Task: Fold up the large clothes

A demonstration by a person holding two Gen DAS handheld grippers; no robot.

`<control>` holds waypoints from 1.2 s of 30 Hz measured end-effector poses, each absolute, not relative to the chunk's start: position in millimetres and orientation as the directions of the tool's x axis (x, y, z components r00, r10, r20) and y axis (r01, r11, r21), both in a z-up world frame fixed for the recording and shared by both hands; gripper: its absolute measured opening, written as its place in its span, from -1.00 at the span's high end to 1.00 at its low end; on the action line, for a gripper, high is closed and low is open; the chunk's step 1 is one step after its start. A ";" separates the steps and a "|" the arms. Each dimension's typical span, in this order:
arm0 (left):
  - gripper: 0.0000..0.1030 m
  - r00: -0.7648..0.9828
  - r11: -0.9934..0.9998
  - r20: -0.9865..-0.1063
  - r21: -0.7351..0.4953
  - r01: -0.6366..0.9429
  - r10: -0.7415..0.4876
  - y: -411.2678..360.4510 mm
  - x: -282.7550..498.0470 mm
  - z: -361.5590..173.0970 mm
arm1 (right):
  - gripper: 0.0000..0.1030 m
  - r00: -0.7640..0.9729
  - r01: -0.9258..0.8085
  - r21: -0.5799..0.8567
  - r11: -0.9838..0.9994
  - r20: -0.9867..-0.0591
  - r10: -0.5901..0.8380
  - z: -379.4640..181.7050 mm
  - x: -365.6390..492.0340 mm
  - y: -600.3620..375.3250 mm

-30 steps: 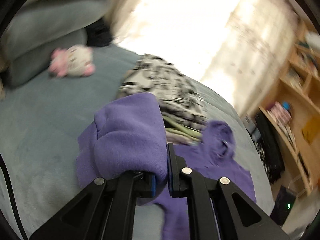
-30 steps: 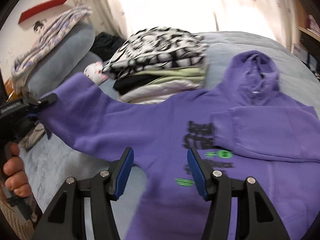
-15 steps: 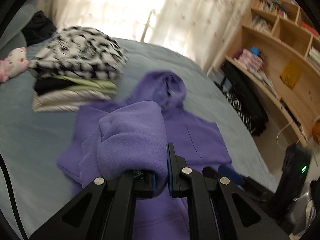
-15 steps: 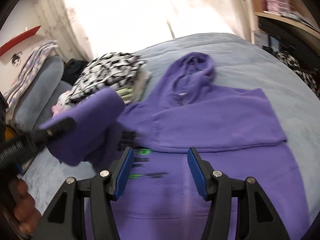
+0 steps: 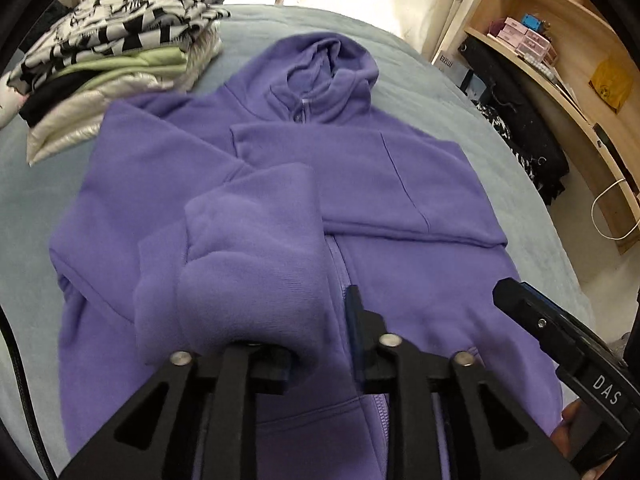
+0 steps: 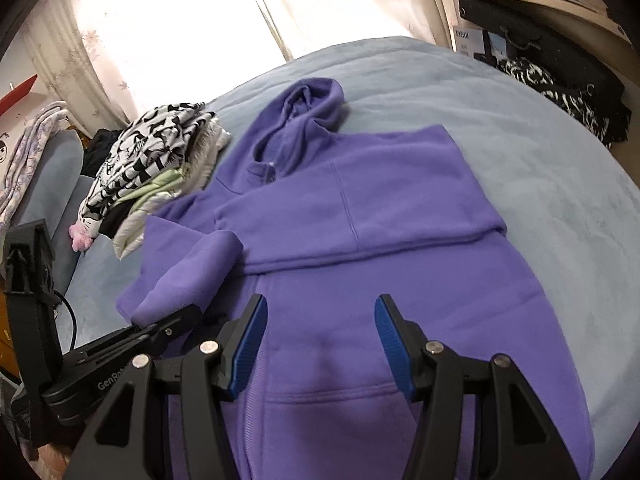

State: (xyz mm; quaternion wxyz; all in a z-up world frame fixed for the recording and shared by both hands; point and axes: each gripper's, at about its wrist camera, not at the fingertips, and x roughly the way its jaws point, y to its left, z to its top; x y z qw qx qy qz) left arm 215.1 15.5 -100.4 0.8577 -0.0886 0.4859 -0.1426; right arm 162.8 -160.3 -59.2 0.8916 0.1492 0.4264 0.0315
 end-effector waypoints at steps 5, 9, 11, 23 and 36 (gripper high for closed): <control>-0.25 0.491 0.931 -0.791 -0.321 0.174 -0.365 14.5 206.4 -94.5 | -0.09 0.627 0.064 0.301 0.951 -0.754 0.196 -63.8 159.6 -161.6; -0.35 0.508 0.930 -0.780 -0.321 0.176 -0.366 16.6 197.0 -83.2 | -0.09 0.633 0.059 0.307 0.950 -0.747 0.202 -60.8 156.4 -162.3; -0.36 0.518 0.931 -0.775 -0.321 0.174 -0.363 19.3 191.7 -77.4 | -0.09 0.636 0.059 0.310 0.949 -0.744 0.203 -59.2 154.8 -162.8; -0.44 0.652 0.962 -0.712 -0.250 0.112 -0.261 57.9 141.2 -42.7 | -0.09 0.654 0.041 0.306 0.951 -0.728 0.206 -45.2 136.8 -159.8; -0.46 0.651 0.963 -0.744 -0.261 -0.072 -0.153 130.8 106.6 -75.8 | -0.10 0.610 -0.046 0.304 0.951 -0.746 0.268 -53.0 133.3 -133.1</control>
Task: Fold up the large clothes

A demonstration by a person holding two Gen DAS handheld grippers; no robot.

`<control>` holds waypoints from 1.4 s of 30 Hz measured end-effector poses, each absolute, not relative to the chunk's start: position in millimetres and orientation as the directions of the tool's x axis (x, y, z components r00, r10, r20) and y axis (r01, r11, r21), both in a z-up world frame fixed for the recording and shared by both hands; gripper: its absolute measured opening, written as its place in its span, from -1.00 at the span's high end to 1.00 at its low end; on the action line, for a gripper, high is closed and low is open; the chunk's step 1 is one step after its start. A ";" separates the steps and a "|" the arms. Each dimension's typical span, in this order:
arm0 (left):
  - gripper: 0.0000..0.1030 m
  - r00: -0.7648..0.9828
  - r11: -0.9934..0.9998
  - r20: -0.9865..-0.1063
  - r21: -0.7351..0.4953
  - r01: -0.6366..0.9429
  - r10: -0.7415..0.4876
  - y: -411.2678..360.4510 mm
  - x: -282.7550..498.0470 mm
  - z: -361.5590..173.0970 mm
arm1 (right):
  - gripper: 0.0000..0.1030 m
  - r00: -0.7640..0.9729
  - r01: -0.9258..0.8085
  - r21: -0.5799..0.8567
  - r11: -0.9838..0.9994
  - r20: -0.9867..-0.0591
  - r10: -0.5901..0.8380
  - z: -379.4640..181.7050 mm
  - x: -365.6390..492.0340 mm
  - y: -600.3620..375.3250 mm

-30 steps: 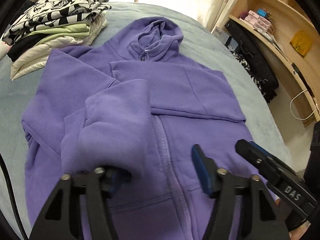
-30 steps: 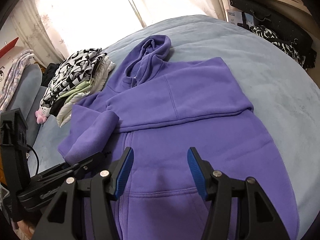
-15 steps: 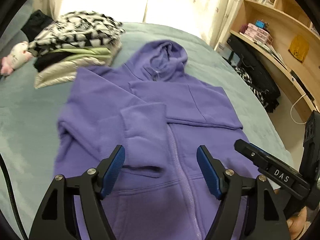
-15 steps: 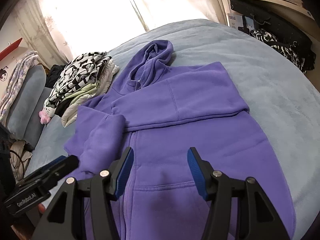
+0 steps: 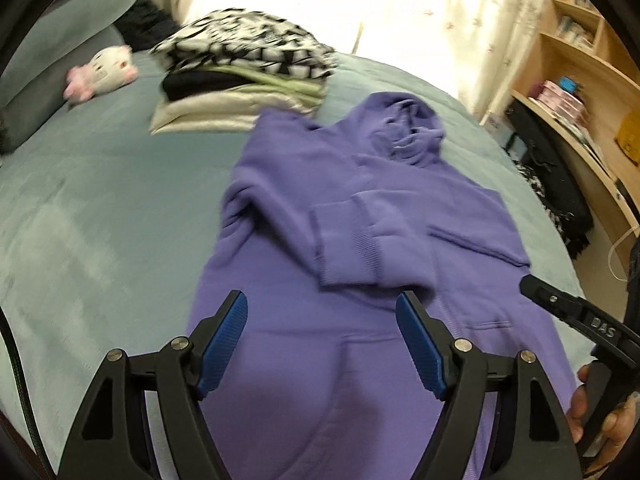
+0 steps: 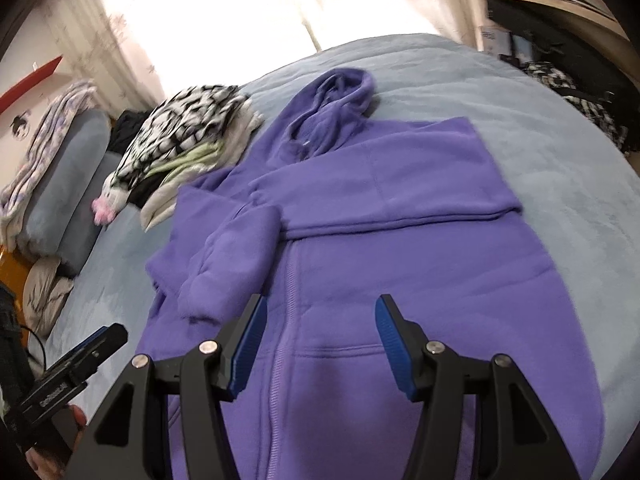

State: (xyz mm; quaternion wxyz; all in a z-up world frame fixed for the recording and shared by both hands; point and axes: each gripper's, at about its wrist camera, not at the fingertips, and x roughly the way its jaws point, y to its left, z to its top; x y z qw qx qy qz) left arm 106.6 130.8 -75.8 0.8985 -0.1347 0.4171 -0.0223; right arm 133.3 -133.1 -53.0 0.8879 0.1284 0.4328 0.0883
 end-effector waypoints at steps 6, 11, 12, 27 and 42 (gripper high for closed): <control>-0.46 0.626 0.953 -0.767 -0.276 -0.126 -0.139 149.2 106.2 -94.3 | -0.10 0.550 -0.233 0.237 0.943 -0.768 0.329 -55.1 141.0 -78.8; -0.46 0.626 0.955 -0.769 -0.266 -0.130 -0.129 152.9 107.9 -100.7 | -0.10 0.512 -0.372 0.136 0.918 -0.796 0.325 -62.1 151.3 -32.5; -0.46 0.626 0.954 -0.769 -0.269 -0.132 -0.130 154.1 108.3 -102.0 | -0.10 0.502 -0.398 0.092 0.913 -0.811 0.301 -67.7 155.2 -21.4; -0.46 0.605 0.939 -0.784 -0.298 -0.173 -0.138 167.4 121.6 -121.5 | 0.70 0.692 -0.430 -0.159 0.889 -0.691 0.211 -31.3 192.9 6.8; -0.46 0.597 0.944 -0.784 -0.304 -0.128 -0.172 161.0 148.5 -112.6 | -0.06 0.468 0.092 0.319 0.943 -0.850 0.242 -98.5 236.7 -192.7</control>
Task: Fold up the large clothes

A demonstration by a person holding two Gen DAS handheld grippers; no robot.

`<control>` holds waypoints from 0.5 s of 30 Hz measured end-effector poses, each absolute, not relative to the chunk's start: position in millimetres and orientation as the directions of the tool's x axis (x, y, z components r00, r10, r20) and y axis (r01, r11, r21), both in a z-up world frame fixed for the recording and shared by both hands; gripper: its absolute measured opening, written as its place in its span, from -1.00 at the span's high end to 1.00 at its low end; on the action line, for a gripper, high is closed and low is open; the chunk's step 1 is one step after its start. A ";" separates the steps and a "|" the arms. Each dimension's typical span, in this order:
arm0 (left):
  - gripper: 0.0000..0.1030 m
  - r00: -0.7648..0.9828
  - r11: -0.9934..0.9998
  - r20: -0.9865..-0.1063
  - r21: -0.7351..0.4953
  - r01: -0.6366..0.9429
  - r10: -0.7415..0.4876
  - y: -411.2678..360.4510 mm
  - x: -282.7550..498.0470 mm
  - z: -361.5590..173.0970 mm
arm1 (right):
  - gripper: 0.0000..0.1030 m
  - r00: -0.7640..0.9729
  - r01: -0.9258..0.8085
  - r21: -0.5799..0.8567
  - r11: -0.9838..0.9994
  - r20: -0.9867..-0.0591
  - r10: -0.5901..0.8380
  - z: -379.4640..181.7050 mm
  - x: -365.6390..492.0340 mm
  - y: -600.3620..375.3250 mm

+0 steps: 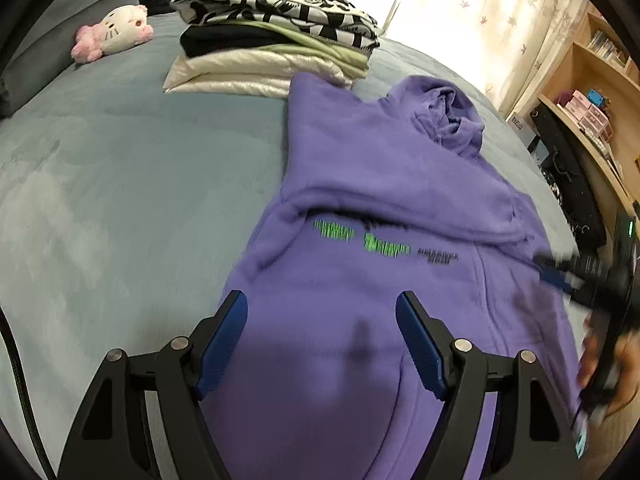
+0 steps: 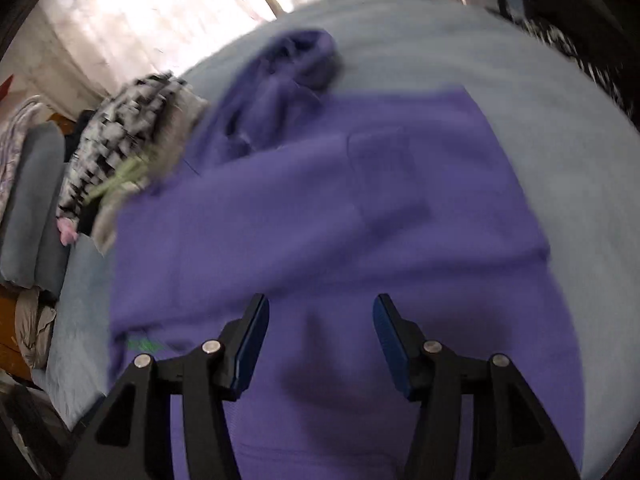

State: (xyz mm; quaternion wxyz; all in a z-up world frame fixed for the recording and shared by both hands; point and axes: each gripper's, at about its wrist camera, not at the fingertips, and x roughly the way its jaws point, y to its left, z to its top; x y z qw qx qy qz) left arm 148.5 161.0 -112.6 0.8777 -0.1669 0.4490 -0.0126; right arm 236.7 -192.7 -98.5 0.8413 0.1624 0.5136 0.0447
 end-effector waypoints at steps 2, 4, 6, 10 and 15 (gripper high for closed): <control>-0.46 0.597 0.939 -0.780 -0.321 -0.127 -0.186 165.2 163.5 -108.0 | -0.06 0.465 0.093 0.329 0.940 -0.849 0.251 -105.8 229.6 -202.8; -0.46 0.596 0.934 -0.779 -0.334 -0.130 -0.195 168.2 183.6 -104.1 | -0.06 0.474 0.097 0.354 0.930 -0.838 0.270 -105.6 228.4 -211.0; -0.46 0.585 0.936 -0.789 -0.325 -0.136 -0.189 169.0 210.8 -103.2 | -0.06 0.493 0.094 0.373 0.923 -0.823 0.283 -100.8 232.6 -217.0; -0.46 0.552 0.950 -0.822 -0.268 -0.157 -0.141 166.6 266.7 -112.1 | -0.06 0.518 0.077 0.380 0.922 -0.805 0.289 -91.7 248.5 -222.5; -0.46 0.490 0.949 -0.863 -0.245 -0.199 -0.120 164.2 312.6 -132.7 | -0.06 0.539 0.050 0.354 0.934 -0.796 0.273 -90.3 283.4 -222.3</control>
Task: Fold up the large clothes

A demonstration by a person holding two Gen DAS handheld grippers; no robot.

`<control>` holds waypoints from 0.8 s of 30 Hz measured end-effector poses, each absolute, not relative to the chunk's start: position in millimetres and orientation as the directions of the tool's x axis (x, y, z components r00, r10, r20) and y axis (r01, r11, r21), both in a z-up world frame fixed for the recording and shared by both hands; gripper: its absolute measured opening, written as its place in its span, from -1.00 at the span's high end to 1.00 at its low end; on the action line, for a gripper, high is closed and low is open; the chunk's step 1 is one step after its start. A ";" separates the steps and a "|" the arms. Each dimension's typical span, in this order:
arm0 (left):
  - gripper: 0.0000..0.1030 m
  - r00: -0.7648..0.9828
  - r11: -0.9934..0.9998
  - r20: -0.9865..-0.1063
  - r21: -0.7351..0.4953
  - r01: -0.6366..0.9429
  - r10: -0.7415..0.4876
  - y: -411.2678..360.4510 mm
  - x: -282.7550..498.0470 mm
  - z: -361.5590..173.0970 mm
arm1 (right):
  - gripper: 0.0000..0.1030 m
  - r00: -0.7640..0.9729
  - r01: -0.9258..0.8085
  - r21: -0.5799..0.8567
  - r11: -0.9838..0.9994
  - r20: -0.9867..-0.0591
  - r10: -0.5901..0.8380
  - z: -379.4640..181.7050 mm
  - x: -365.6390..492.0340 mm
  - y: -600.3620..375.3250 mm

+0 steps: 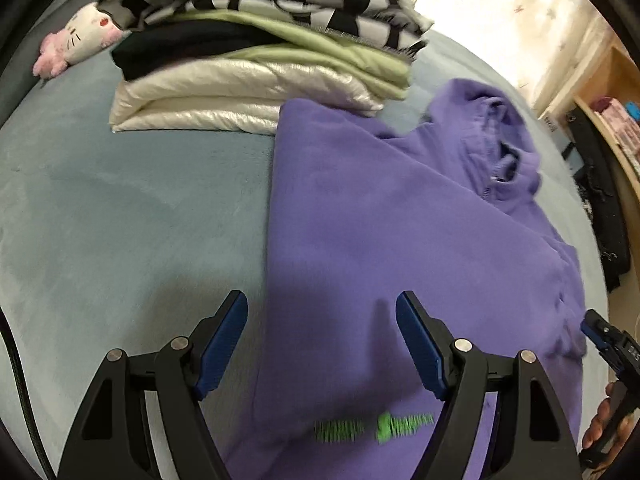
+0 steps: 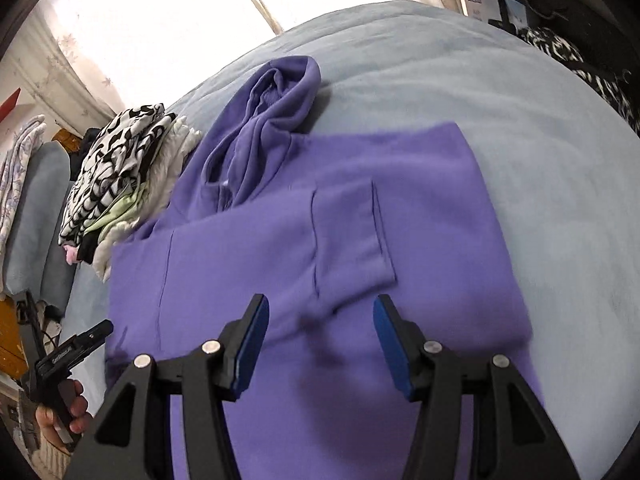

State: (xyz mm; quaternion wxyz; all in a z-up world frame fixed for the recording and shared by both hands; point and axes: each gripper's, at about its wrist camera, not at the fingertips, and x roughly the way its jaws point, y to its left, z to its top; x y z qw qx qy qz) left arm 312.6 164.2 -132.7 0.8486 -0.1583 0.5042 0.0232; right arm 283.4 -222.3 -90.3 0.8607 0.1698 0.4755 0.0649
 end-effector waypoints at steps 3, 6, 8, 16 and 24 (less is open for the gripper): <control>-0.43 0.467 0.944 -0.877 -0.238 -0.228 -0.109 164.9 331.6 -145.7 | -0.06 0.535 0.039 0.341 0.939 -0.801 0.269 -96.3 303.2 -220.9; 0.58 0.471 0.939 -0.871 -0.268 -0.214 -0.142 165.5 340.8 -151.4 | -0.06 0.530 0.037 0.328 0.944 -0.807 0.260 -104.1 316.1 -218.7; 0.75 0.495 0.937 -0.855 -0.284 -0.204 -0.152 165.7 340.3 -146.8 | -0.06 0.524 0.039 0.325 0.945 -0.812 0.258 -109.2 321.7 -217.2; 0.78 0.593 0.926 -0.789 -0.327 -0.187 -0.159 190.7 329.0 -136.3 | -0.06 0.548 -0.068 0.321 0.945 -0.779 0.304 -104.4 326.9 -187.3; 0.41 0.560 0.923 -0.820 -0.296 -0.247 -0.113 192.3 334.9 -156.8 | -0.06 0.531 -0.099 0.197 0.975 -0.818 0.219 -123.9 333.3 -169.0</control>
